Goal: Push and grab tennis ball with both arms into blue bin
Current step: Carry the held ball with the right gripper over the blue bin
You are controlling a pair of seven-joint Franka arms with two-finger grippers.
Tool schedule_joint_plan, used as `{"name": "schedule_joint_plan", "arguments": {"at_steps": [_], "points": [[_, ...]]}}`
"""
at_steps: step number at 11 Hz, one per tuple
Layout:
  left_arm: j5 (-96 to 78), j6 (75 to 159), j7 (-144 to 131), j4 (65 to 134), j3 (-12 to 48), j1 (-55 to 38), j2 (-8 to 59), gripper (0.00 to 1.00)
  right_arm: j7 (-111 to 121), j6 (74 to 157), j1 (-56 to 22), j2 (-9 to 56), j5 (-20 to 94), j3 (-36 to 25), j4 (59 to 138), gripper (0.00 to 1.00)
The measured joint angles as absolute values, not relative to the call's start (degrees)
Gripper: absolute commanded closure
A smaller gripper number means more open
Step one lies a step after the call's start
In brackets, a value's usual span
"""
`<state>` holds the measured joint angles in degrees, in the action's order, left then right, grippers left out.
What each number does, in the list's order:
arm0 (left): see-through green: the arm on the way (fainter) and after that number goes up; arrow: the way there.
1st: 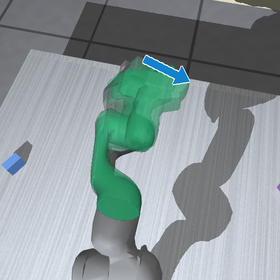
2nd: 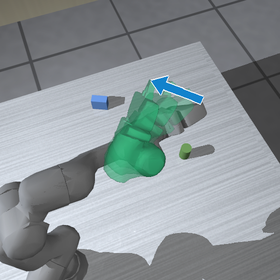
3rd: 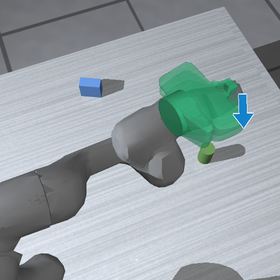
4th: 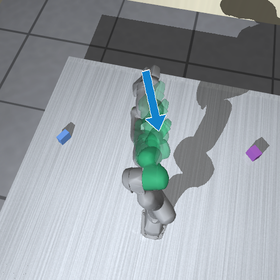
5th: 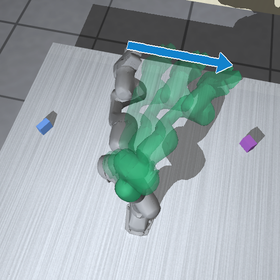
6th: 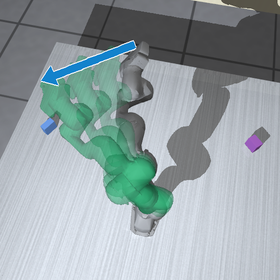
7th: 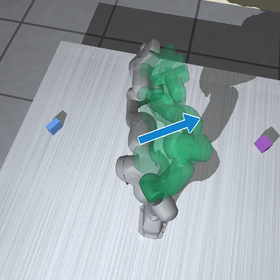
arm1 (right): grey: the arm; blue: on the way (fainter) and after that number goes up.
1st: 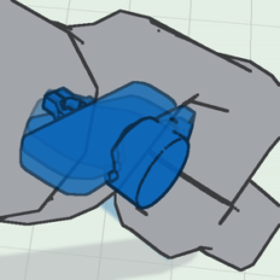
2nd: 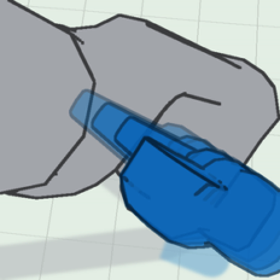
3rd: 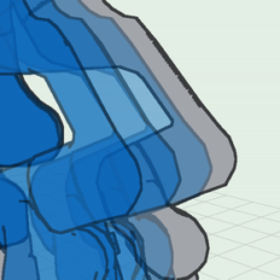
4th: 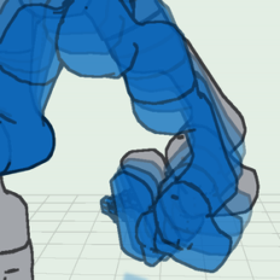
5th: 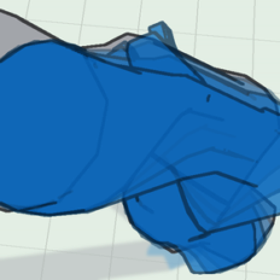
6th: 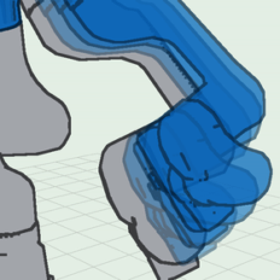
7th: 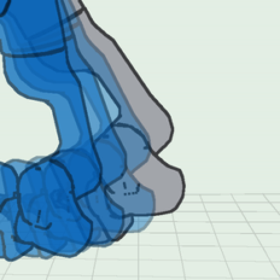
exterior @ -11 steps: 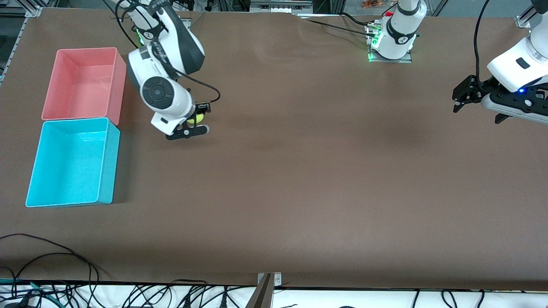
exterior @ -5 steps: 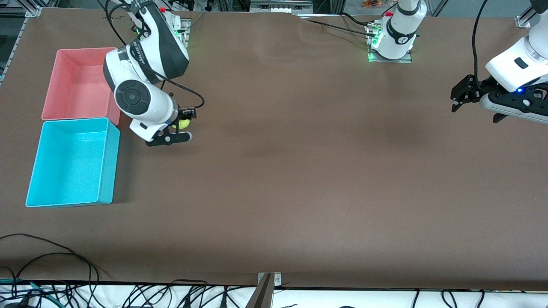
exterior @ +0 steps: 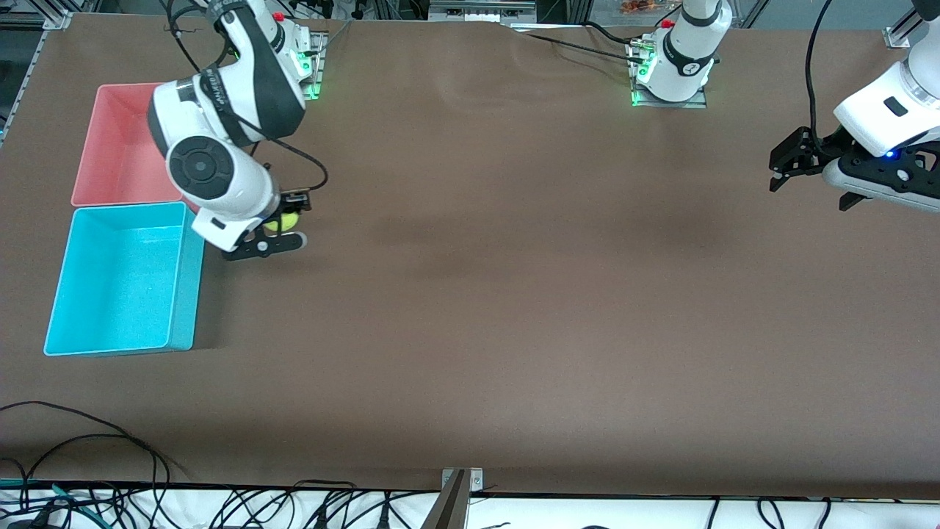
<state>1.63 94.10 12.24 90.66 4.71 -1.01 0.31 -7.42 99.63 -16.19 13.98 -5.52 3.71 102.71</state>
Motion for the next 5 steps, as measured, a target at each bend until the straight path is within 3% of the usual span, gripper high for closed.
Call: {"name": "schedule_joint_plan", "arguments": {"at_steps": [5], "points": [[1.56, 93.94, 11.94, 90.03, 4.67, -1.01, 0.31, 0.00, 13.79, 99.64, -11.67, 14.59, -7.09, -3.54, 99.10, 0.66]]}}
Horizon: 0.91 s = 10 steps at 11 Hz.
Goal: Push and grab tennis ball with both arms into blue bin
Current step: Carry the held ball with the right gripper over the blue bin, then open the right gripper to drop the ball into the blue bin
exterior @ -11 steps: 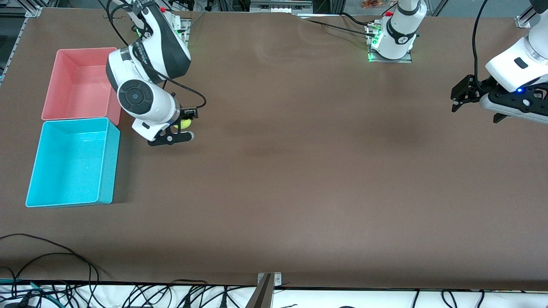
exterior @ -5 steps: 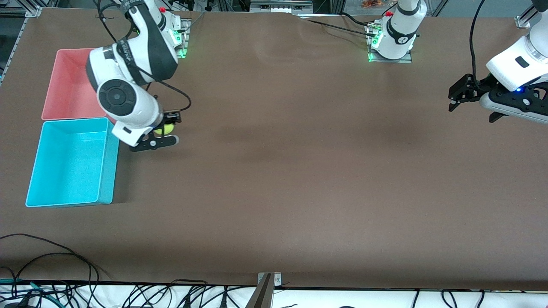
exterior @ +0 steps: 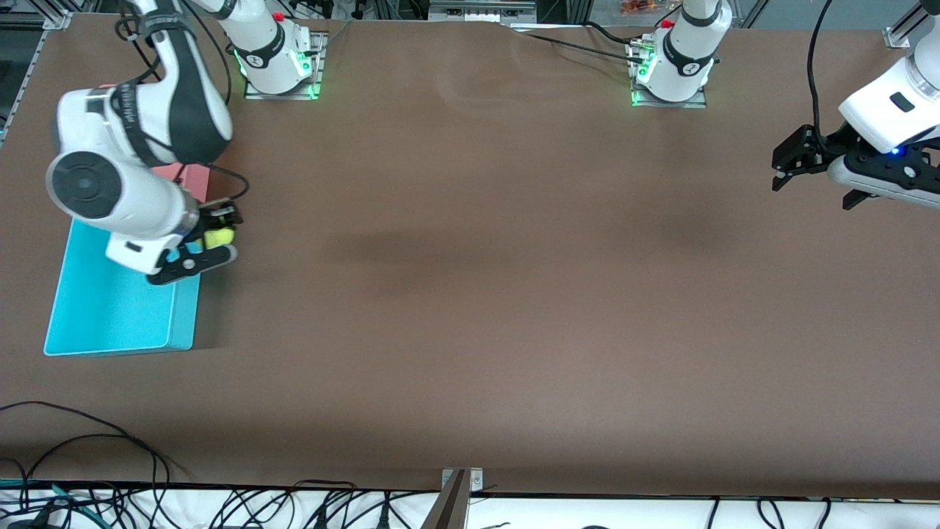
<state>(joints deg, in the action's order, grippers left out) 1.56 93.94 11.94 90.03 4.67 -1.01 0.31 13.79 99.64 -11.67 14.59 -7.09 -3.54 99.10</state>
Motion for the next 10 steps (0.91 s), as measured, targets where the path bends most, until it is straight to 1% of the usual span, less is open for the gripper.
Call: {"name": "schedule_joint_plan", "arguments": {"at_steps": [2, 4, 7, 10], "points": [[1.56, 93.81, 11.90, 90.03, 4.62, -1.00, 0.34, 0.00, 24.39, 99.66, -6.88, 16.07, -7.10, -5.09, 97.19, 0.66], [1.55, 93.66, 11.51, 90.03, 4.62, -0.99, 0.43, 0.00, 33.84, 99.72, -0.70, 18.34, -6.87, -5.40, 95.55, 0.66], [1.54, 93.46, 10.43, 90.04, 4.63, -0.99, 0.59, 0.00, 45.58, 99.73, 7.17, 22.55, -1.36, -5.53, 95.16, 0.66], [1.54, 93.41, 10.29, 90.05, 4.44, -0.95, 0.77, 0.00, 51.81, 99.79, 12.03, 28.48, 4.38, -5.48, 95.12, 0.66]]}}
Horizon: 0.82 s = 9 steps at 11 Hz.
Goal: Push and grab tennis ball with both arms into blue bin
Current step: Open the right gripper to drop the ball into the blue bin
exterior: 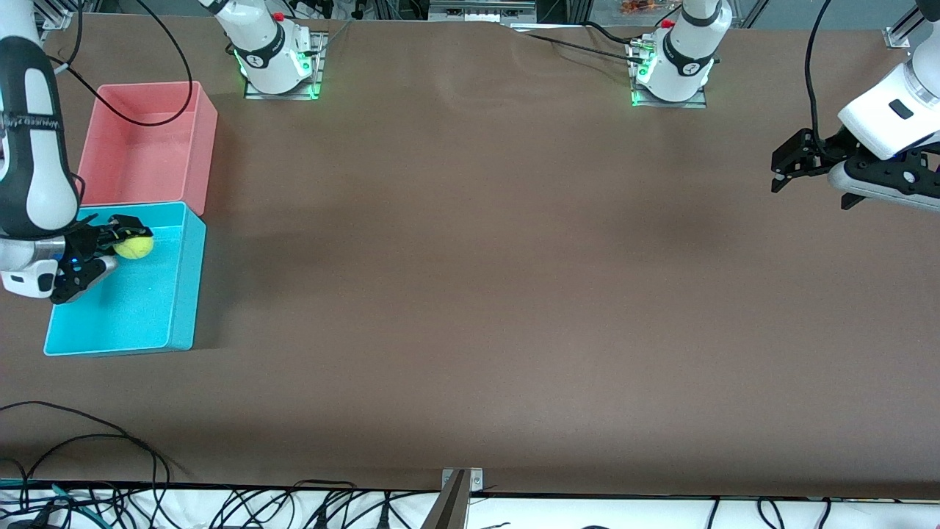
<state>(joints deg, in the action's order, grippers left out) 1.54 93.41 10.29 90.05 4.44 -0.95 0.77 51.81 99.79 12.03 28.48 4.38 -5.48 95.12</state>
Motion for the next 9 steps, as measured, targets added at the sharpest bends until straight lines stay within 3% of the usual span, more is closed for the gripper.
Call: {"name": "schedule_joint_plan", "arguments": {"at_steps": [4, 5, 6, 7, 8, 9], "points": [[1.54, 93.40, 9.70, 90.06, 4.02, 0.03, 1.23, 0.00, 57.03, 99.82, 15.98, 34.82, 7.94, -5.44, 94.99, 0.64], [1.54, 93.40, 9.53, 90.06, 4.02, 0.03, 1.39, 0.00, 58.06, 99.83, 16.65, 36.08, 8.96, -5.43, 94.97, 0.56], [1.54, 93.40, 9.45, 90.06, 4.01, 0.03, 1.52, 0.00, 58.81, 99.81, 17.11, 37.08, 9.57, -5.43, 94.97, 0.40], [1.54, 93.40, 9.43, 90.06, 4.02, 0.03, 1.60, 0.00, 59.03, 99.67, 17.31, 37.72, 9.89, -5.43, 94.96, 0.16], [1.54, 93.40, 9.42, 90.06, 4.06, 0.02, 1.69, 0.00, 59.04, 99.33, 17.32, 38.01, 10.01, -5.40, 94.95, 0.00], [1.53, 93.35, 9.40, 90.06, 4.14, -0.01, 1.80, 0.00, 58.95, 98.82, 17.32, 38.02, 10.05, -5.34, 94.94, 0.00]]}}
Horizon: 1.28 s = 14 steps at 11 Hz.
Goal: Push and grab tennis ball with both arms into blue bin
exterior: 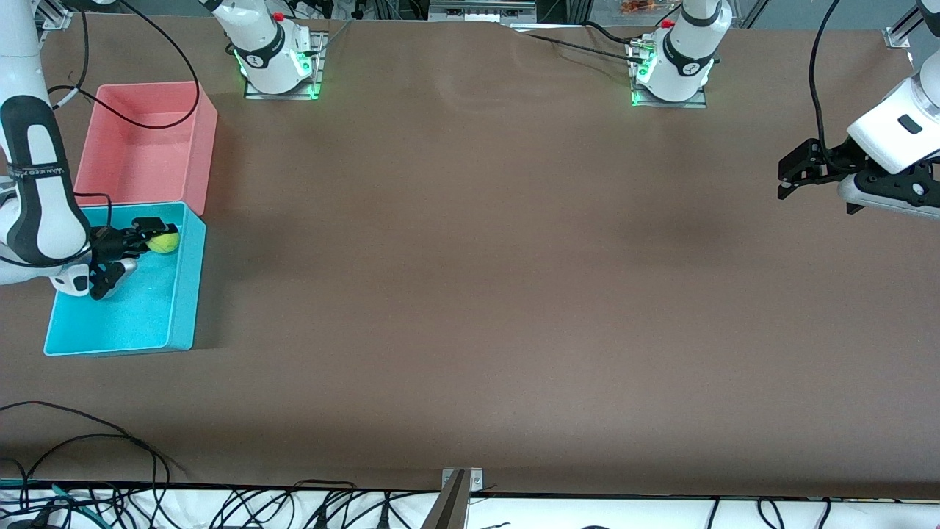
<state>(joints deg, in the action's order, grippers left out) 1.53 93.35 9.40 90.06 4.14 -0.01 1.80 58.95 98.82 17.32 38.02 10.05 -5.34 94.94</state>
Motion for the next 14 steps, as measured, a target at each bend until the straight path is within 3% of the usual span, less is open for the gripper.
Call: {"name": "schedule_joint_plan", "arguments": {"at_steps": [5, 10, 14], "points": [[1.53, 92.64, 9.08, 90.05, 4.09, 0.00, 2.04, 0.00, 58.90, 93.30, 17.32, 37.93, 10.14, -5.26, 91.31, 0.00], [1.53, 92.63, 9.03, 89.92, 3.98, 0.03, 2.04, 0.00, 52.09, 82.56, 16.36, 37.18, 10.20, -4.17, 76.96, 0.00], [1.53, 92.61, 9.01, 88.52, 3.92, 0.16, 2.03, 0.00, 37.64, 79.10, 9.92, 35.21, 7.50, -4.04, 69.30, 0.00]]}}
